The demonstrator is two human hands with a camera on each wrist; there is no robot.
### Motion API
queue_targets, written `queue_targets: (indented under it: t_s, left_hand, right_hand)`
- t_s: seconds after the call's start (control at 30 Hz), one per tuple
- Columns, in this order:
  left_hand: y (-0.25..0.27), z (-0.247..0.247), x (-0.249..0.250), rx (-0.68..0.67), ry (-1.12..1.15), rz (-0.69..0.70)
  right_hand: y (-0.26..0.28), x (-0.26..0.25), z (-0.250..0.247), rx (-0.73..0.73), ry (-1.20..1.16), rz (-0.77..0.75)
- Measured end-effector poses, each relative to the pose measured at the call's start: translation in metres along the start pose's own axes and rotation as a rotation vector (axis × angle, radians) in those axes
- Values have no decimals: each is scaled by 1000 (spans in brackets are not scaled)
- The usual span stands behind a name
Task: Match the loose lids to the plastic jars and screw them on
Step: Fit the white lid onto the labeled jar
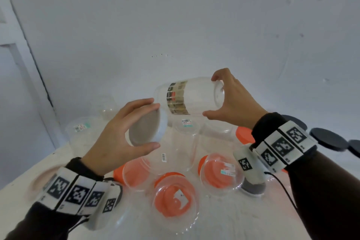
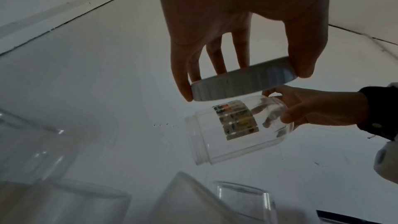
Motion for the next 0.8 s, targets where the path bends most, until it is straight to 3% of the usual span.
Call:
queue_targets:
  t_s: [0.43,0.6,0.8]
  left_hand:
    - [-20,47,54,-10,90,23]
    - [-22,70,70,-26,108,27]
    - [-24,92,88,-34,138,24]
  right_hand:
    - [94,99,-45,110,-362,177]
    - [125,120,-45,83,-410,204]
    - [158,137,-37,-36,-666,262]
Point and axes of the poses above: each hand's wrist, its own y-axis away from the middle knuckle, its own z-axis out of the palm, x = y × z, the point moved 8 cm from there along -y, towards the middle knuckle, and after that the axes turned 12 degrees about z, right-handed, at the moved point
